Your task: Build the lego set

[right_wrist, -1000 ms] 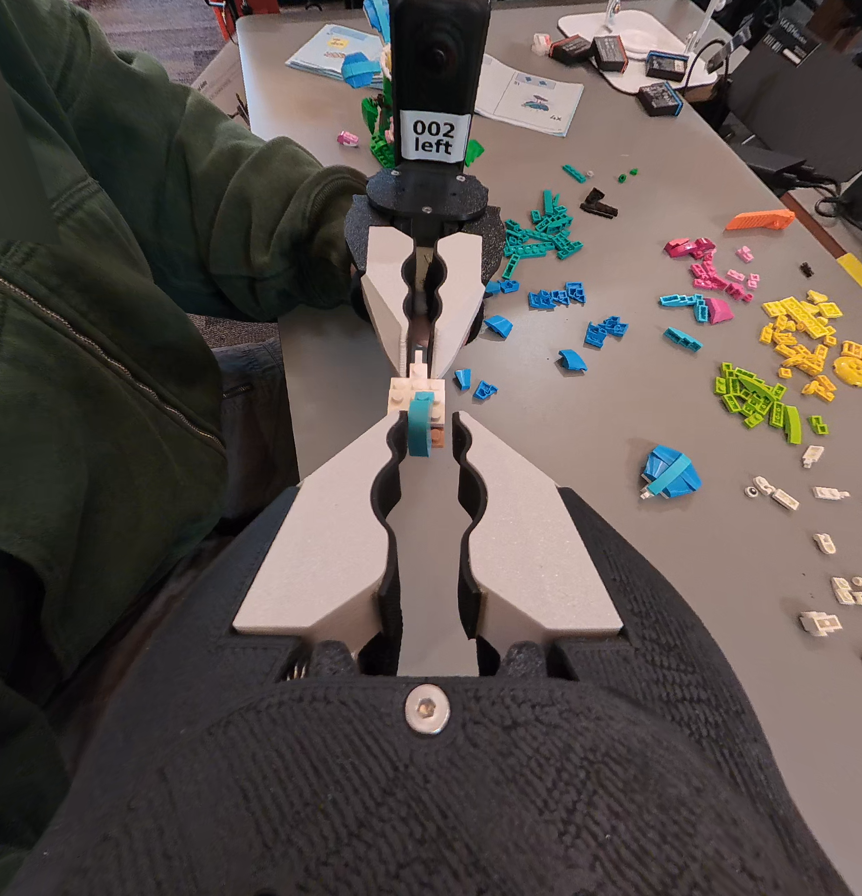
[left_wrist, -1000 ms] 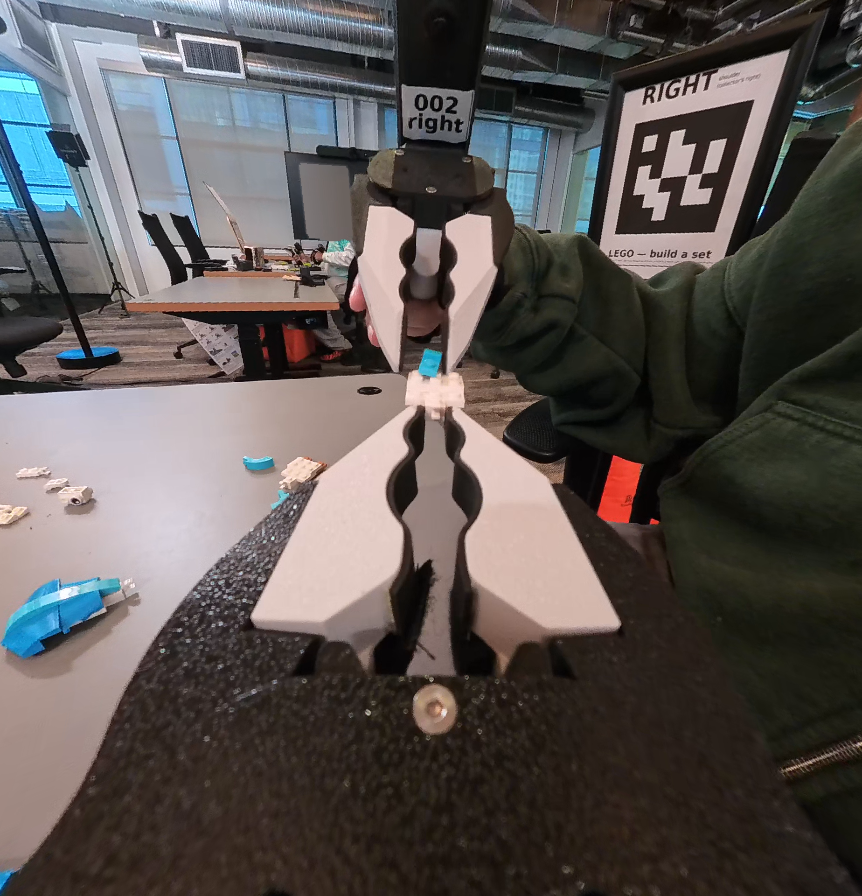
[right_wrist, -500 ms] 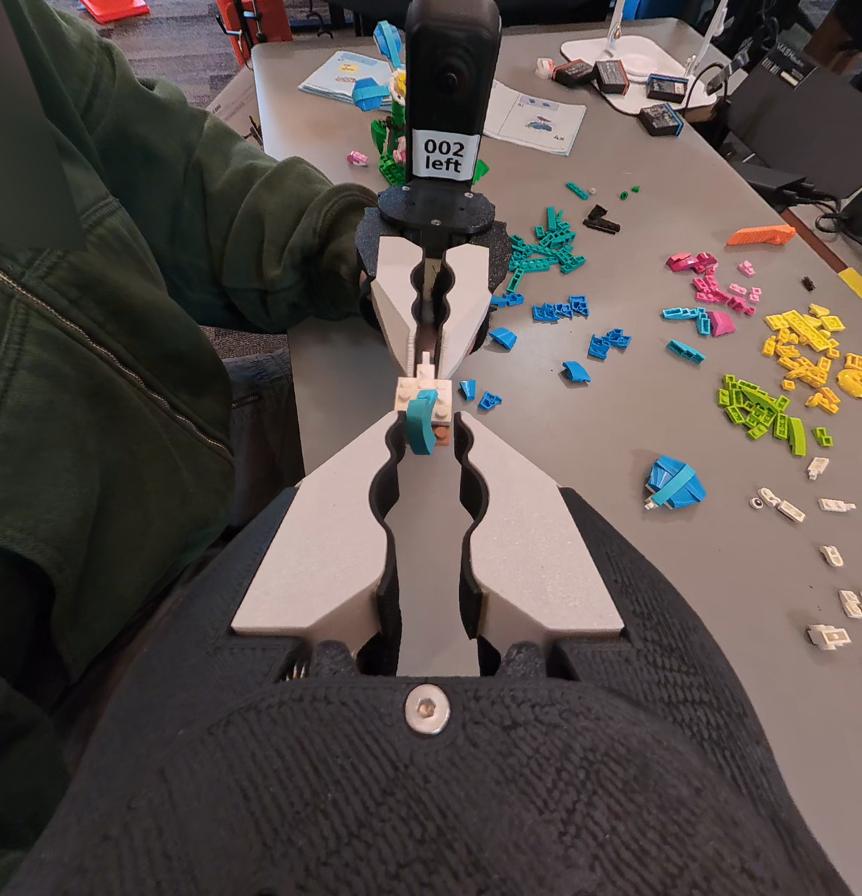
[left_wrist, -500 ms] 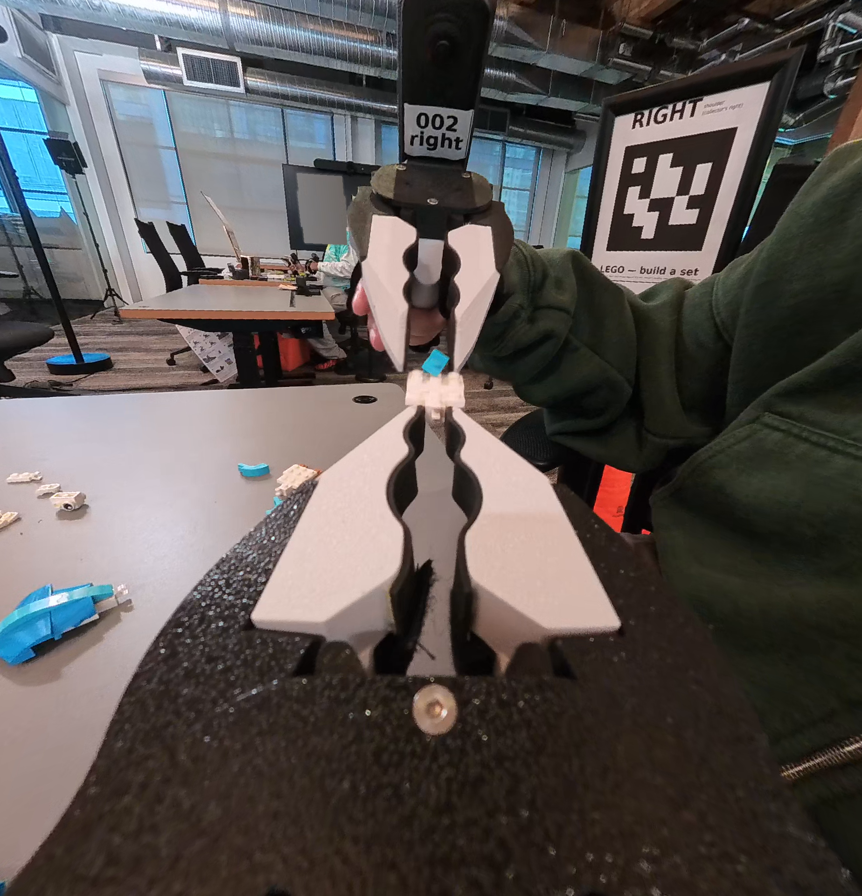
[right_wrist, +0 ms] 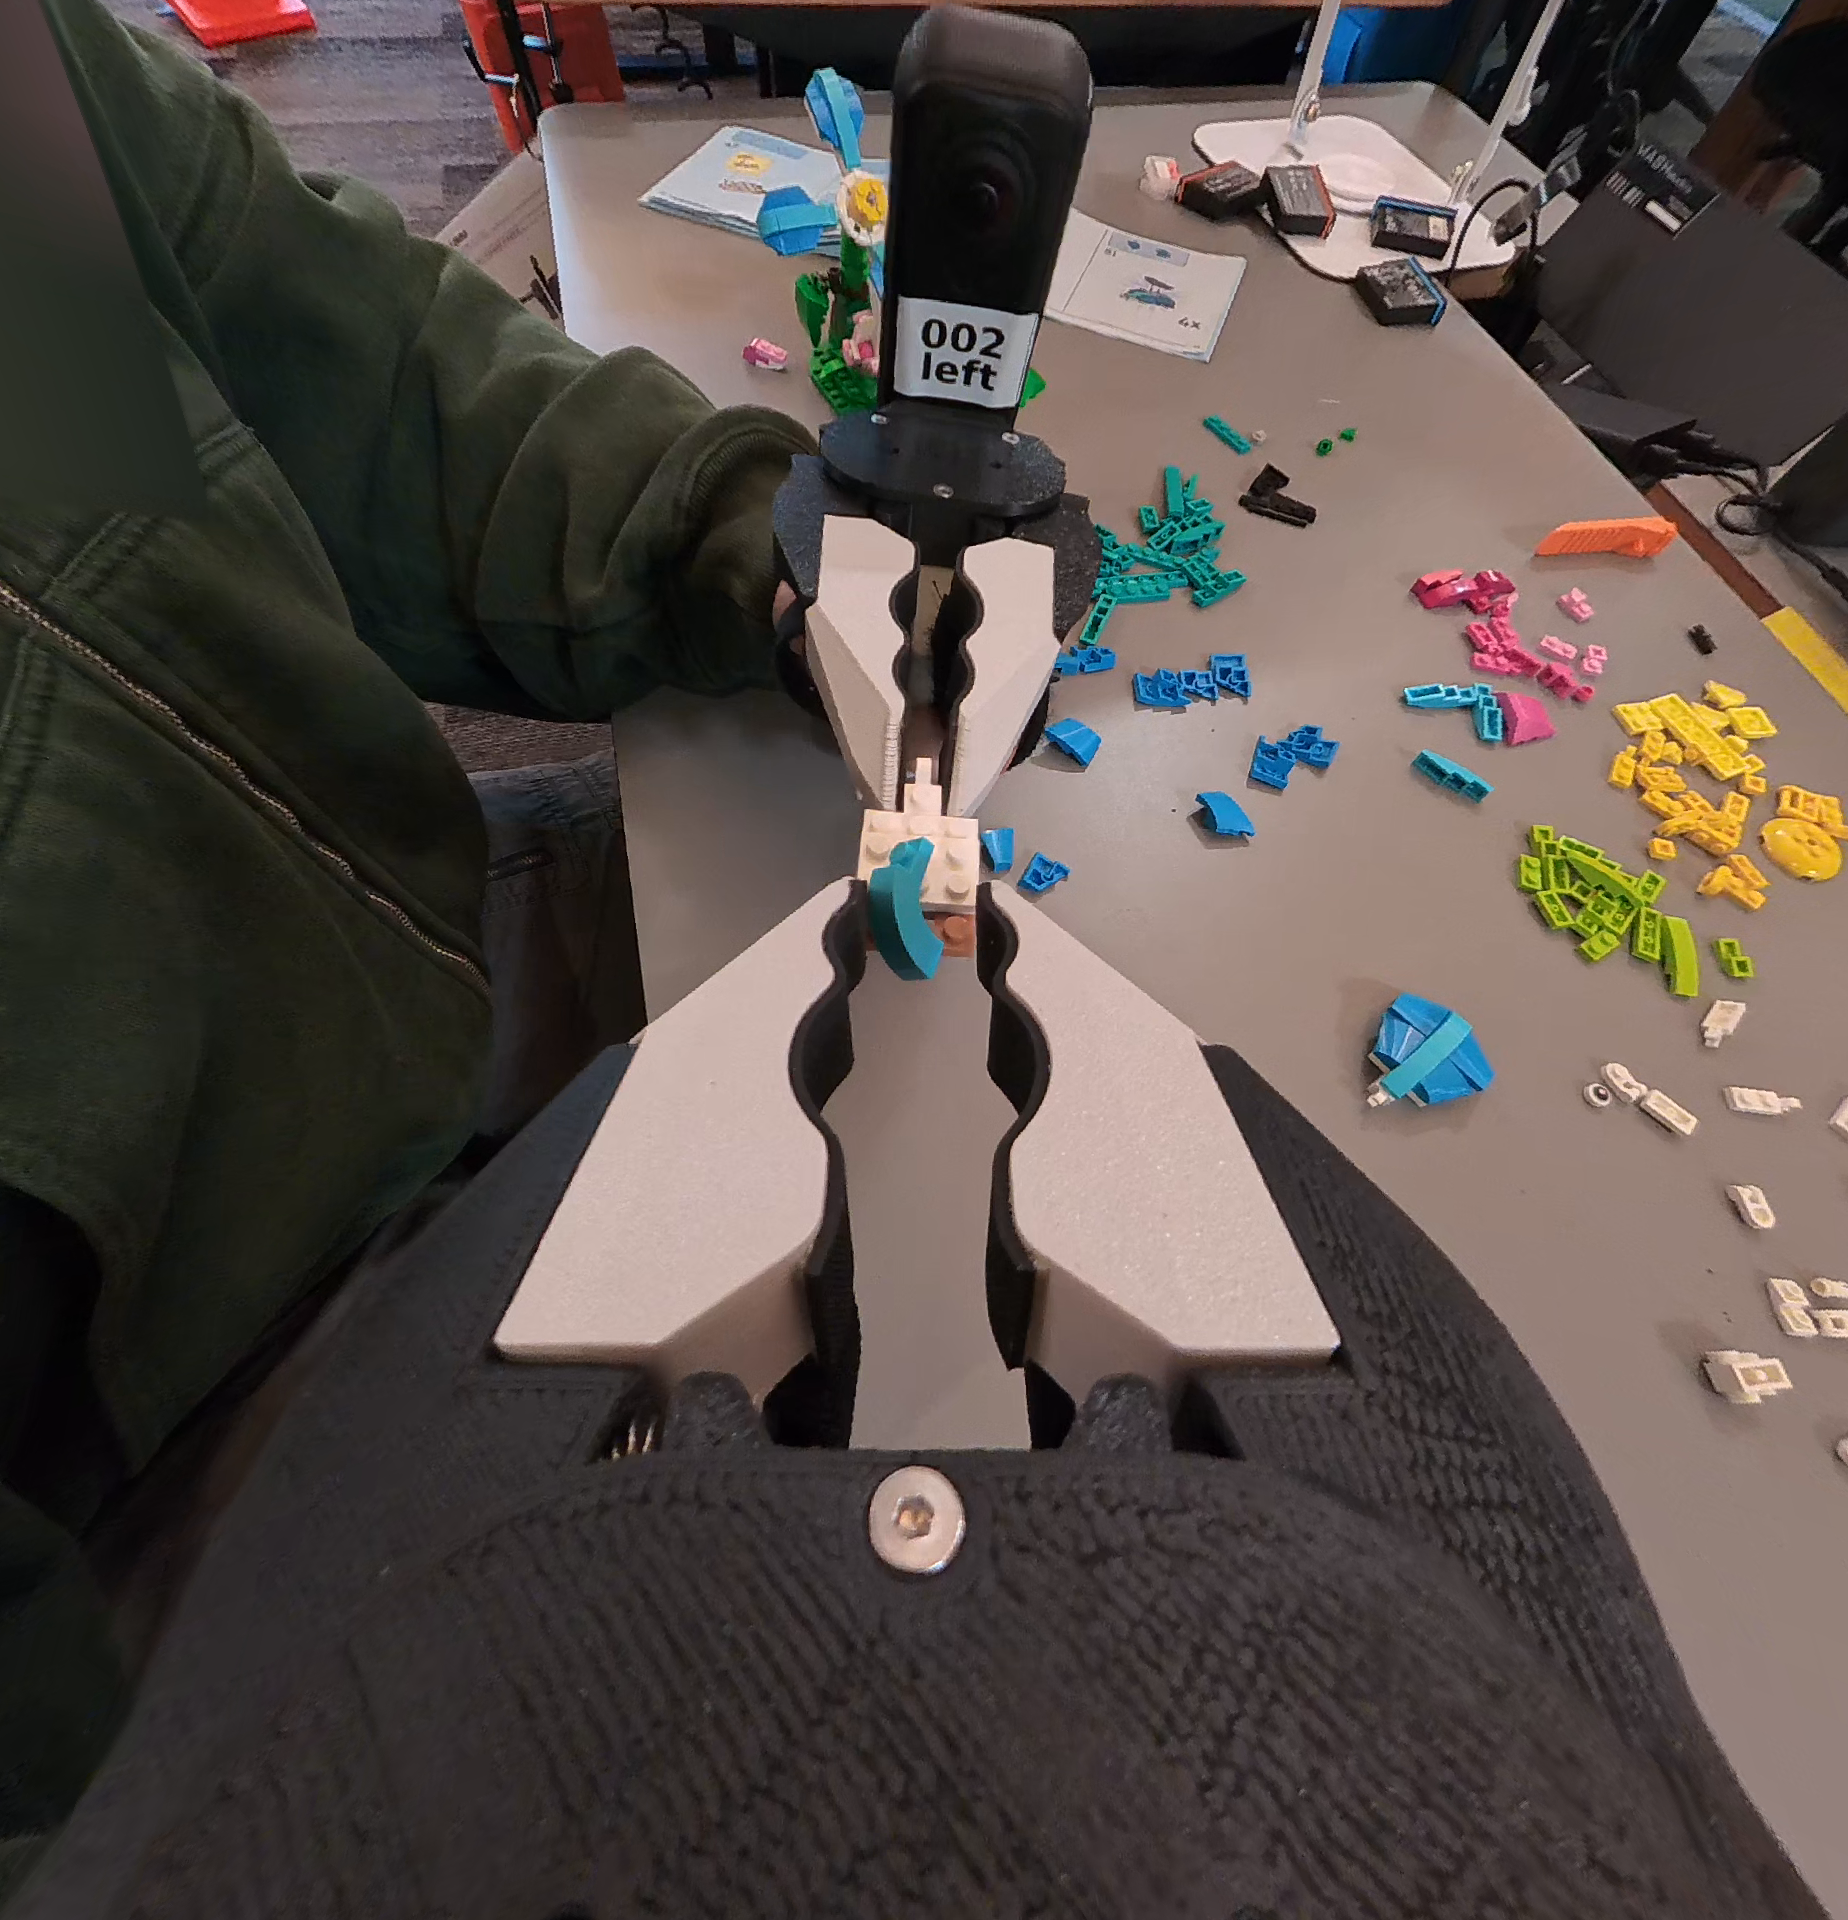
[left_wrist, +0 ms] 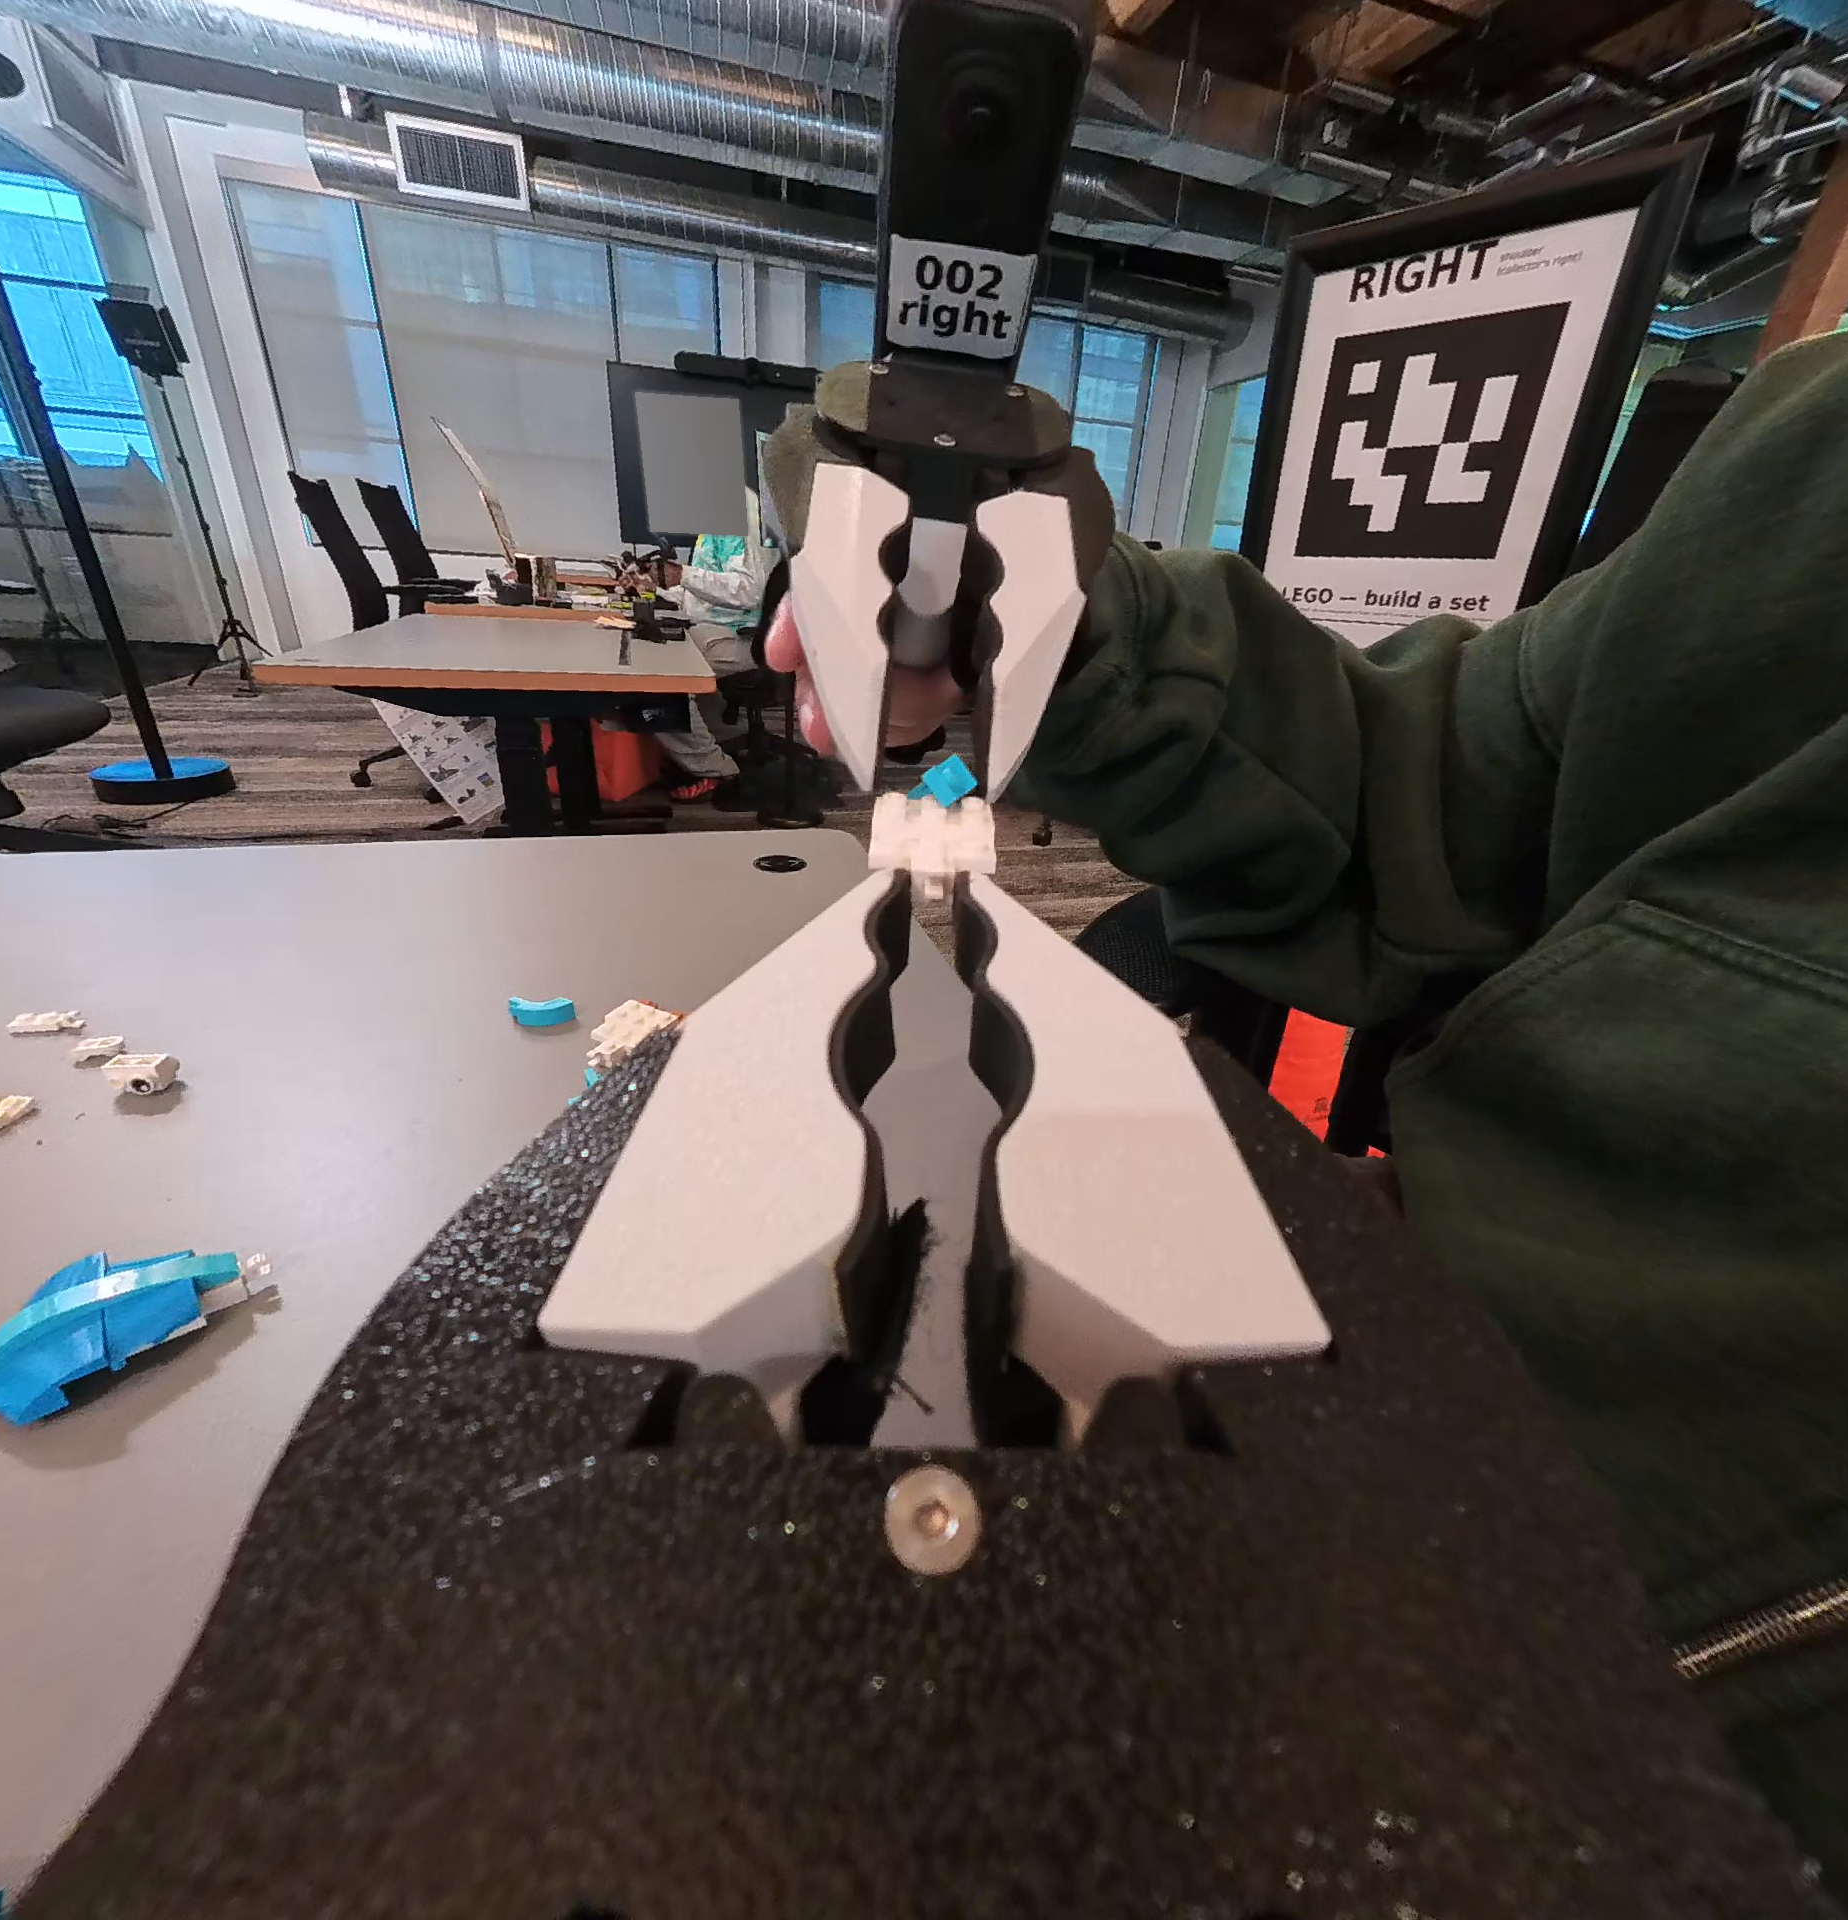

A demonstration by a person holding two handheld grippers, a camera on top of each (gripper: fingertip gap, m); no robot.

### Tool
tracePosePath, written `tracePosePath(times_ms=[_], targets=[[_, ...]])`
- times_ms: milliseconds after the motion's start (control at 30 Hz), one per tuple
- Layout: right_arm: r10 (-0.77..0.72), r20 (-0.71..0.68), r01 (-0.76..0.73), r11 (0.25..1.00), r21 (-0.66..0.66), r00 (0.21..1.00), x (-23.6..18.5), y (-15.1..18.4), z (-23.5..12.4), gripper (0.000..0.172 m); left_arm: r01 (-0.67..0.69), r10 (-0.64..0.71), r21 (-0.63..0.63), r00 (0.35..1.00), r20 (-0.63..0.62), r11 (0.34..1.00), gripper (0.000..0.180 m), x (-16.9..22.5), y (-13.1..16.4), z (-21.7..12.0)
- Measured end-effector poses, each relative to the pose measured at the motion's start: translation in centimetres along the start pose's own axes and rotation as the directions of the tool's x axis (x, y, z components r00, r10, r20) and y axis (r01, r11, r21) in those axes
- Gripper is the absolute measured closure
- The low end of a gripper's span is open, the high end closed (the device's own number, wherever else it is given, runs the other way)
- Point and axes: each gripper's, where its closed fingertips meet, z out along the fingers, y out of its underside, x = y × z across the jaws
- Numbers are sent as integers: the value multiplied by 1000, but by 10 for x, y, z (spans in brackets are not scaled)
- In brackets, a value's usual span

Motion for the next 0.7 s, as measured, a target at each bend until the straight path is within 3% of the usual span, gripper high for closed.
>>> tracePosePath(times_ms=[233, 567, 700], targets=[[-48, -35, 49, 999, 22, 998, -1, -3, -6, 164, 4, -4, 1, 1000, -2, 1000, 175, 0, 0, 0], [-27, -28, 28, 999, 21, 999, 0, -7, -5, 164, -31, 31, 28, 999, 17, 999, 175, -1, -6, -2], [-11, -53, 16, 996, 83, 999, 4, -14, -6, 164, -30, 27, 78, 999, 40, 996, 175, -3, -15, -5]])
